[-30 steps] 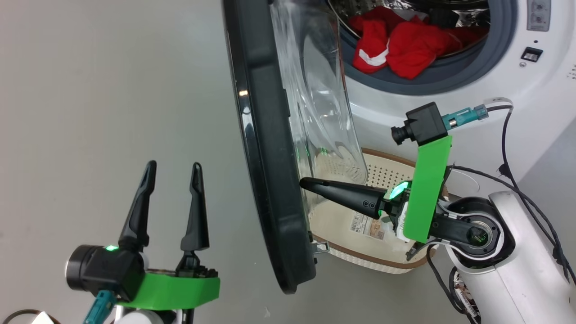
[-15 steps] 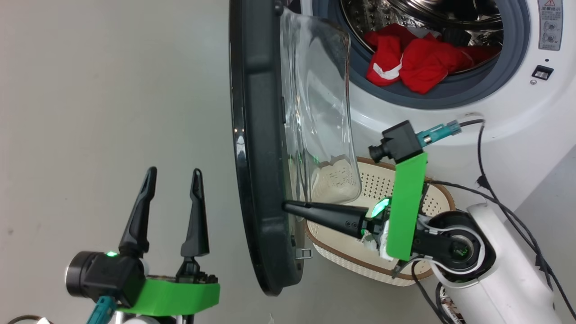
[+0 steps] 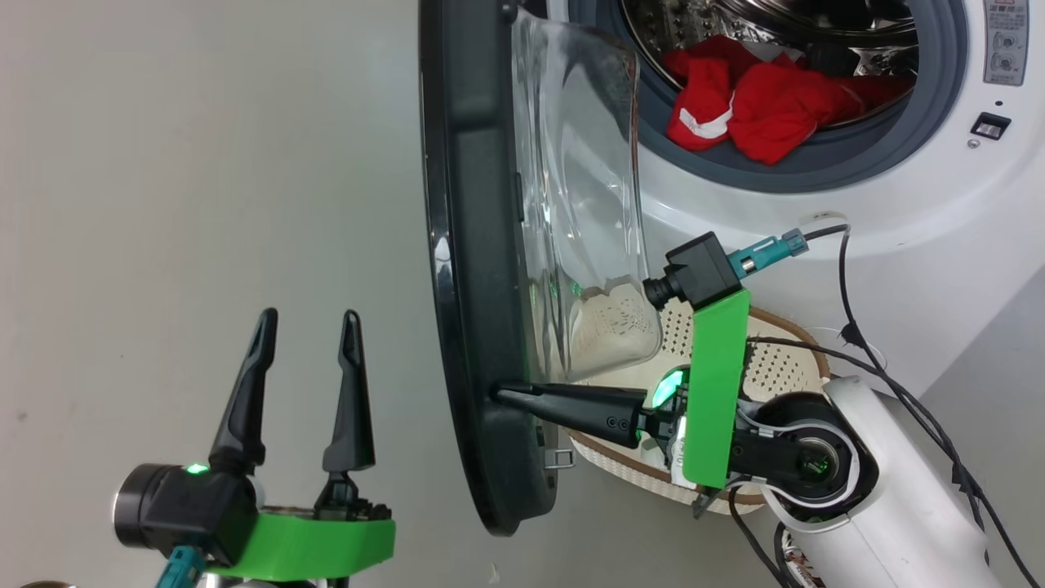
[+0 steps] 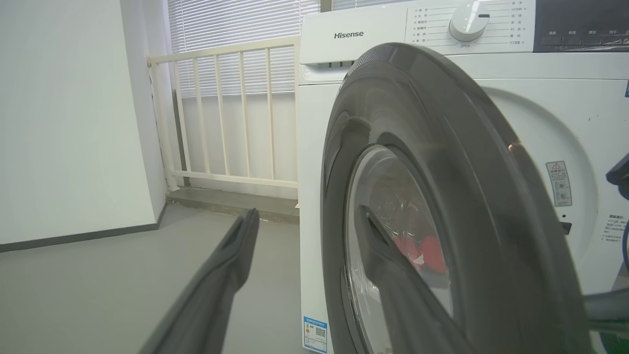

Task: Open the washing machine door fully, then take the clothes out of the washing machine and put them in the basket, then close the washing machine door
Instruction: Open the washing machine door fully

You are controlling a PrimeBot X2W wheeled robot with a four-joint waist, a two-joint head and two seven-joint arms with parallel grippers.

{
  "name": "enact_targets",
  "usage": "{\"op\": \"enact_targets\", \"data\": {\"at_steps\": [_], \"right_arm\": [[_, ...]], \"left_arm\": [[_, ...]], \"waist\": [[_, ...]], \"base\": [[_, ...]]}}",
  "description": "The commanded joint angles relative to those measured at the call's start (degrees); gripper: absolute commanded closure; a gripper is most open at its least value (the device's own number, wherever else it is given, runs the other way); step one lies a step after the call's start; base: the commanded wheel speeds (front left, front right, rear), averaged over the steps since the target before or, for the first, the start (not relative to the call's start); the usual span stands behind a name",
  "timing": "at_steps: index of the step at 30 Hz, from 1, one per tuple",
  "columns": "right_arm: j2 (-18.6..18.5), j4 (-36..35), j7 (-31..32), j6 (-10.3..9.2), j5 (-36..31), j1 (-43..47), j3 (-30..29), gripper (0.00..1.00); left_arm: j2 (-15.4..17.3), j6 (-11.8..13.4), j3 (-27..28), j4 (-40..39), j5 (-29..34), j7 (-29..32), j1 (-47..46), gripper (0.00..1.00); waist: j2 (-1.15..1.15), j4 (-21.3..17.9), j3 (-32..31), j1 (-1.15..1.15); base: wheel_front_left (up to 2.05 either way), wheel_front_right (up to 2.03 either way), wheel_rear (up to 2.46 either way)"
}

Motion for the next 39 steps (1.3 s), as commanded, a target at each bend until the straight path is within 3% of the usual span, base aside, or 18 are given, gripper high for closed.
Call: {"op": "enact_targets", "data": {"at_steps": [1,6,8,9,16,23,34,39], "right_arm": [[0.61,-0.85,-0.69,0.20,0.40,-1.18,0.08,1.00],[0.61,-3.03,-1.01,0.20,-0.50,-0.23,-1.21,1.00],[0.61,-4.71,-1.44,0.20,-2.65,0.47,-2.37,0.27],[0.61,-5.68,-1.49,0.20,-3.89,1.00,-2.93,0.00],[0.61,-16.92,-2.46,0.20,-17.89,7.66,-7.08,0.00],[0.48,-24.95,-8.86,0.20,-33.40,13.16,-9.18,0.00],[-2.03,-23.35,-28.93,0.20,-52.95,19.88,-11.99,0.00],[-0.95,-21.31,-37.78,0.20,-60.63,22.93,-14.78,0.00]], "left_arm": [[1.35,0.47,1.93,-1.74,-0.34,0.11,-0.21,0.00],[1.38,0.33,1.50,-1.79,-0.60,0.21,-0.36,0.00],[1.49,0.27,1.40,-1.80,-0.73,0.33,-0.34,0.00],[1.55,0.24,1.39,-1.83,-0.81,0.38,-0.31,0.00],[2.23,0.43,1.56,-2.54,-1.26,0.89,0.66,0.00],[2.59,0.68,1.75,-3.21,-1.75,0.91,1.99,0.00],[3.01,0.95,2.19,-3.31,-2.19,0.28,3.96,0.00],[3.23,1.59,2.39,-3.60,-1.46,-0.06,4.72,0.00]], "waist": [[0.00,-0.03,-0.04,0.00],[0.00,-0.22,-0.56,0.00],[0.00,-0.31,-0.81,0.00],[0.00,-0.38,-0.92,0.00],[0.00,-1.25,-1.62,0.00],[0.00,-1.69,-1.64,0.00],[0.00,-2.48,-1.96,0.00],[0.00,-2.90,-2.33,0.00]], "base": [[0.00,0.00,0.00],[0.00,0.00,0.00],[0.00,0.00,0.00],[0.00,0.00,0.00],[0.00,0.00,0.00],[0.00,0.00,0.00],[0.00,0.00,0.00],[0.00,0.00,0.00]]}}
